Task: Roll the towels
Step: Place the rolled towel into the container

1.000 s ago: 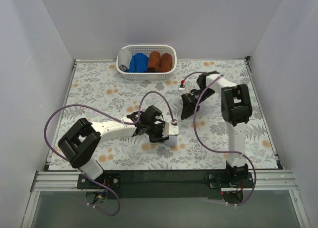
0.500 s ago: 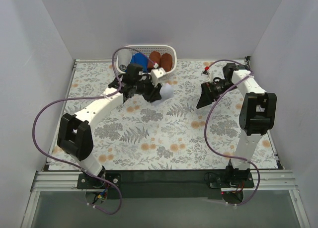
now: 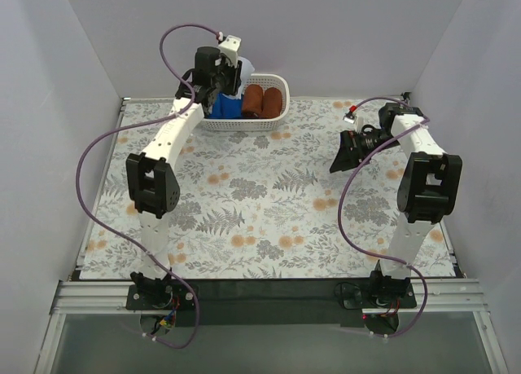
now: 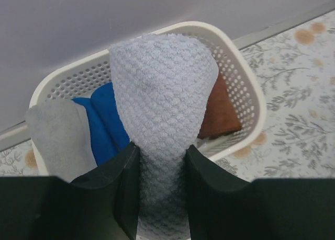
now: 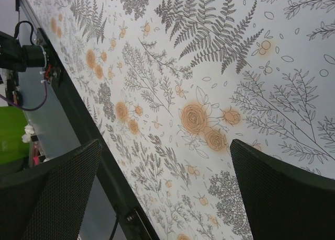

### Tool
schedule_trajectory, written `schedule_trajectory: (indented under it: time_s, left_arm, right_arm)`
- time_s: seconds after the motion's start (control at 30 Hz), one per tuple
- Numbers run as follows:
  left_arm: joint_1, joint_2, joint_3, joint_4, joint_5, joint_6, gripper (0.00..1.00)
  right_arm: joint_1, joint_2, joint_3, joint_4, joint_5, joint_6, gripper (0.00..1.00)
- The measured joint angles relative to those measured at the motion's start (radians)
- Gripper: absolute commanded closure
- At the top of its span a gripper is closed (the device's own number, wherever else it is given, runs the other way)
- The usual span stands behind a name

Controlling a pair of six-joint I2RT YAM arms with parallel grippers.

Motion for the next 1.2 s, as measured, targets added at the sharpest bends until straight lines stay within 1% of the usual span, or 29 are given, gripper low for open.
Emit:
schedule_trajectory:
  time_s: [0.2,0.43,0.63,0.87,1.0,1.17,1.2]
  left_arm:
    - [0.005,0.154,0.041,0.036,-0.18,-0.079,1.0]
    - [0.014,0.253,0.041,0.04,-0.325,-0.11,1.0]
    - [0.021,0.29,0.045,0.08,-0.397,-0.109,1.0]
    - [0.021,0.328,0.053,0.116,-0.446,-0.109,1.0]
    - [0.023,0.352,0.058,0.139,-0.456,-0.108,0.91]
    - [0.023,0.367,0.058,0.151,-0.464,-0.104,0.83]
    - [0.023,0.367,0.058,0.155,-0.464,-0.103,0.8]
  right_arm:
    - [0.002,0.0,0.0,0.0,-0.027,0.018,0.02]
    - [0.004,0.0,-0.001,0.002,-0.031,0.021,0.02]
    - [0.004,0.0,-0.013,0.003,-0.037,0.021,0.02]
    - [0.004,0.001,-0.015,0.004,-0.049,0.021,0.02]
    - [0.004,0.002,-0.028,0.005,-0.049,0.022,0.02]
    - [0.004,0.003,-0.029,0.007,-0.048,0.026,0.02]
    - [0.004,0.003,-0.029,0.007,-0.048,0.028,0.02]
